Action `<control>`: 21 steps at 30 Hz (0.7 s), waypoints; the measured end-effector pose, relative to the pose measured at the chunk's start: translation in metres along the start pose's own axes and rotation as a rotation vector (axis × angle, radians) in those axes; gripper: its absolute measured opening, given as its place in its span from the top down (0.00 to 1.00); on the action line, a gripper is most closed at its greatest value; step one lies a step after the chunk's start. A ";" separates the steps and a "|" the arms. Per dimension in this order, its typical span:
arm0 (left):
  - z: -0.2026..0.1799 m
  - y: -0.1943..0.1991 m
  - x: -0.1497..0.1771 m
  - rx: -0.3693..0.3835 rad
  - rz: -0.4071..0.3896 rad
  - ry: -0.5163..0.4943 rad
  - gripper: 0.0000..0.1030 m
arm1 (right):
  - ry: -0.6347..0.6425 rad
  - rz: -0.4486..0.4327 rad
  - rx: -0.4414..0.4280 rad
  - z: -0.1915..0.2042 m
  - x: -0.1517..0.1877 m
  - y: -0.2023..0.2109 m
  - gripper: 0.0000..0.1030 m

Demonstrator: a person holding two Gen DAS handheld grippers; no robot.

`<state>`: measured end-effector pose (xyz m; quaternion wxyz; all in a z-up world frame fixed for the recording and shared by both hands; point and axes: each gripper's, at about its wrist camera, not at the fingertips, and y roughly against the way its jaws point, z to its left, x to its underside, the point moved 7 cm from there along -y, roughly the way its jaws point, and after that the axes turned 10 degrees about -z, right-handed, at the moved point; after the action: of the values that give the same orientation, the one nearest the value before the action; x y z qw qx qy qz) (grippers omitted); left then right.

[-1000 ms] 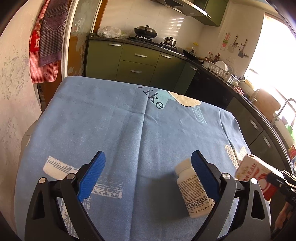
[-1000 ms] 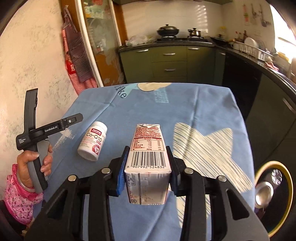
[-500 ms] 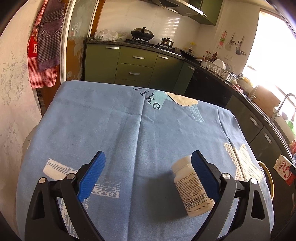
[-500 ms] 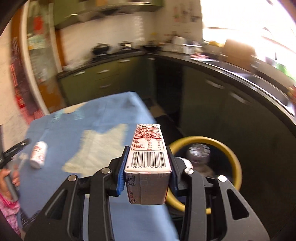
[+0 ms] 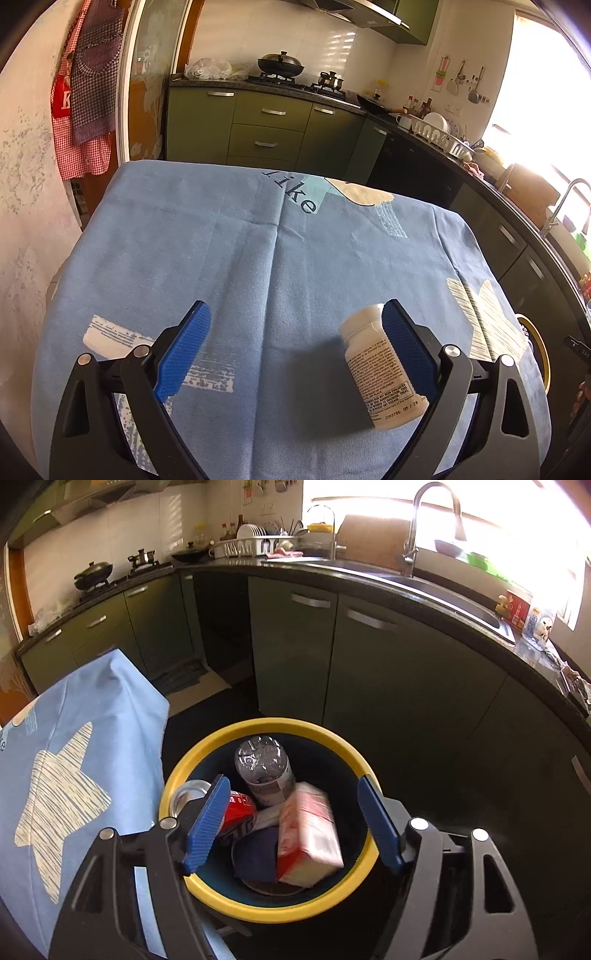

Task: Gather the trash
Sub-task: 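Carry the drink carton with the right gripper over the bin and release, then grasp the white supplement bottle with the left gripper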

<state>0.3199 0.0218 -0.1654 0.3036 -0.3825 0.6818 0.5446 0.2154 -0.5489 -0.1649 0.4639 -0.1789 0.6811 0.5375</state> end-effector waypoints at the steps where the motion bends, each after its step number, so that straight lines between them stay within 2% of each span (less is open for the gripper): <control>1: 0.000 -0.001 0.001 0.001 0.003 0.000 0.10 | -0.003 -0.005 -0.006 0.001 0.000 0.003 0.33; 6: -0.004 0.000 0.002 0.003 0.005 -0.009 0.10 | -0.001 -0.012 -0.028 0.009 0.003 0.014 0.30; 16: -0.022 0.005 0.003 0.045 0.024 -0.027 0.10 | -0.025 0.013 -0.090 0.022 0.019 0.021 0.29; 21: -0.041 0.002 0.006 0.044 0.115 -0.016 0.10 | -0.045 0.000 -0.125 0.023 0.019 0.028 0.29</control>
<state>0.3149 -0.0195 -0.1605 0.2857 -0.3318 0.7119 0.5491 0.1951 -0.5139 -0.1646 0.4672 -0.1954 0.6354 0.5829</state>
